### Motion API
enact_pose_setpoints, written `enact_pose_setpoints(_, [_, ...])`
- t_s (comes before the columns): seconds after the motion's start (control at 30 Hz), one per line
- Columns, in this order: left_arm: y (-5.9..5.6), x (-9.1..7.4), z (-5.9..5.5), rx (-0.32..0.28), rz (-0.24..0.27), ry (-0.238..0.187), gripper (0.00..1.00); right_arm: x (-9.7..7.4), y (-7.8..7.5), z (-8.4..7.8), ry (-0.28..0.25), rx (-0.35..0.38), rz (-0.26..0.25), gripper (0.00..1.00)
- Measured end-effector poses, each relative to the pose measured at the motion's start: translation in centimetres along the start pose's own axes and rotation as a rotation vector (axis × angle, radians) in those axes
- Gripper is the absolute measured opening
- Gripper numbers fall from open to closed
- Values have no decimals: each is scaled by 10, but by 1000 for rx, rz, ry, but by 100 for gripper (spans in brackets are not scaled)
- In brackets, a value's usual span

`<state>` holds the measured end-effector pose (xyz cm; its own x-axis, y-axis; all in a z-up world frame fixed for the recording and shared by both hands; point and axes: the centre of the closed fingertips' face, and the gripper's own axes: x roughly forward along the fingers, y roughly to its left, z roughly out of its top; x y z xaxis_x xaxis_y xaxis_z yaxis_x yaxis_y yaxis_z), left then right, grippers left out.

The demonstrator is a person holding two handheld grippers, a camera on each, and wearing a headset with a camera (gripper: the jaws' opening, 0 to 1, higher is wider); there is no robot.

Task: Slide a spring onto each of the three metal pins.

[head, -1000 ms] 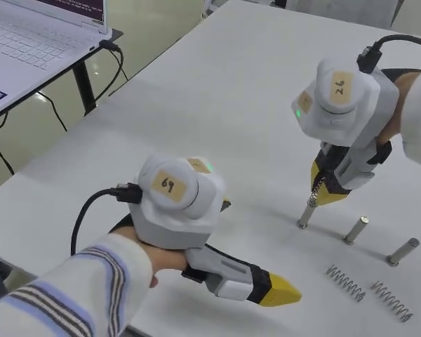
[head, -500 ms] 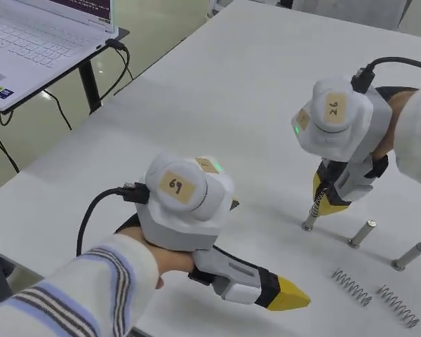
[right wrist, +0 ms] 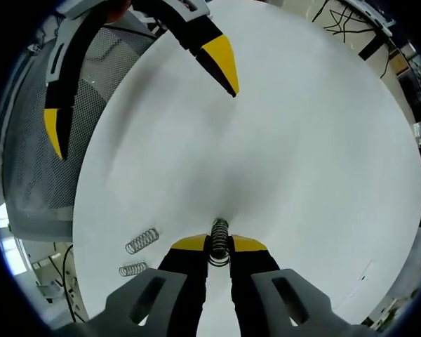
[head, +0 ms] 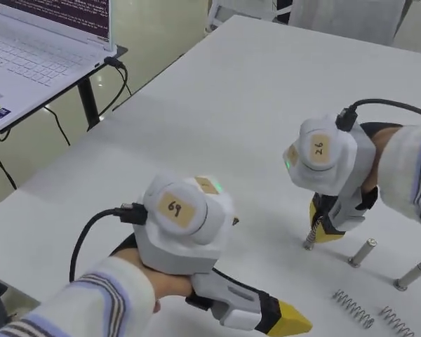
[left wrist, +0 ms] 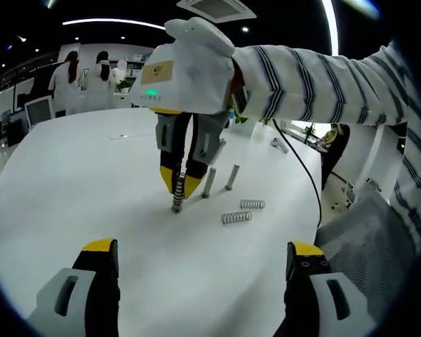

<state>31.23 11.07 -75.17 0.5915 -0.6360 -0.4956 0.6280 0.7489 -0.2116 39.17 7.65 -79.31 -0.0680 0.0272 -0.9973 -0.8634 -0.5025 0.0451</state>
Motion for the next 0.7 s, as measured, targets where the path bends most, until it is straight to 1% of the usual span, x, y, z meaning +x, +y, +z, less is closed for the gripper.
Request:
enact_pose_setpoints(0.1, [0,1,-3,-4,-1,10,97,2,0,-3,5,3,-3,8])
enact_pose_setpoints(0.2, [0,1,-4,-5,-1,11,97,2,-2,-7,15,8,-12,8])
enact_pose_setpoints(0.23, [0,1,-4,-7,-2,11,97,2,-3,-9,24,25,-17,8])
enact_pose_setpoints(0.3, [0,1,-4,-8,-3,13,97,4,-1,-11,34,28,-7,8])
enact_pose_setpoints(0.4, [0,1,-6,-11,-3,17,96,6,-1,-13,43,23,-8,9])
enact_pose_setpoints(0.7, [1,0,-8,-18,0,24,96,9,-3,-12,34,47,-11,9])
